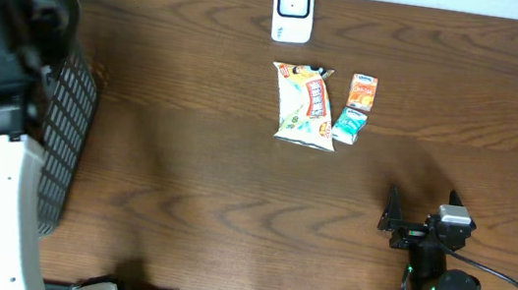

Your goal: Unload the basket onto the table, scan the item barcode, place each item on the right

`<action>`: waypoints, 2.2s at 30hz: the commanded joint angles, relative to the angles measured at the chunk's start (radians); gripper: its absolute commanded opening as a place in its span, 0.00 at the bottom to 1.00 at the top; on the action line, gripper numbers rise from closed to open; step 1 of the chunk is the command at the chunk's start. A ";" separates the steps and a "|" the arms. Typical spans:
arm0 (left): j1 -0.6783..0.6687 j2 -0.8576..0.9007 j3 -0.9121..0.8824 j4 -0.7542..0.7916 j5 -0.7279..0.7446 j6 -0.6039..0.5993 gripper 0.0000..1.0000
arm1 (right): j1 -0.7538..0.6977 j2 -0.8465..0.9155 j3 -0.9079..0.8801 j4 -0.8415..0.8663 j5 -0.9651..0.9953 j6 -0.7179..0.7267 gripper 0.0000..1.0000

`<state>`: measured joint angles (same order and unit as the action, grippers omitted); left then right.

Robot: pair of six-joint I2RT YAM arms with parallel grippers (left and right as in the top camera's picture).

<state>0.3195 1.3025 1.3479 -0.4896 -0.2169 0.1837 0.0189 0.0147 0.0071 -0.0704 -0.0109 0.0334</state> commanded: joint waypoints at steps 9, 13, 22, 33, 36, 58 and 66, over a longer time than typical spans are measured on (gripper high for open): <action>0.338 0.090 0.011 -0.214 -0.010 -0.150 0.99 | -0.004 -0.003 -0.002 -0.005 0.002 0.007 0.99; 0.396 0.133 0.011 -0.259 -0.009 -0.229 0.98 | -0.004 -0.003 -0.002 -0.005 0.002 0.006 0.99; 0.403 0.246 -0.019 -0.280 -0.012 -0.277 0.98 | -0.004 -0.003 -0.002 -0.005 0.002 0.006 0.99; 0.403 0.404 -0.022 -0.249 -0.056 -0.321 0.98 | -0.004 -0.003 -0.002 -0.005 0.002 0.007 0.99; 0.402 0.442 -0.023 -0.219 -0.092 -0.320 0.98 | -0.004 -0.003 -0.002 -0.005 0.002 0.006 0.99; 0.364 0.456 -0.190 0.034 -0.188 -0.372 0.98 | -0.004 -0.003 -0.002 -0.005 0.002 0.006 0.99; 0.364 0.458 -0.256 0.130 -0.180 -0.363 0.98 | -0.004 -0.003 -0.002 -0.005 0.002 0.006 0.99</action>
<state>0.6838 1.7542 1.1263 -0.3843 -0.3771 -0.1799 0.0189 0.0147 0.0071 -0.0704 -0.0109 0.0334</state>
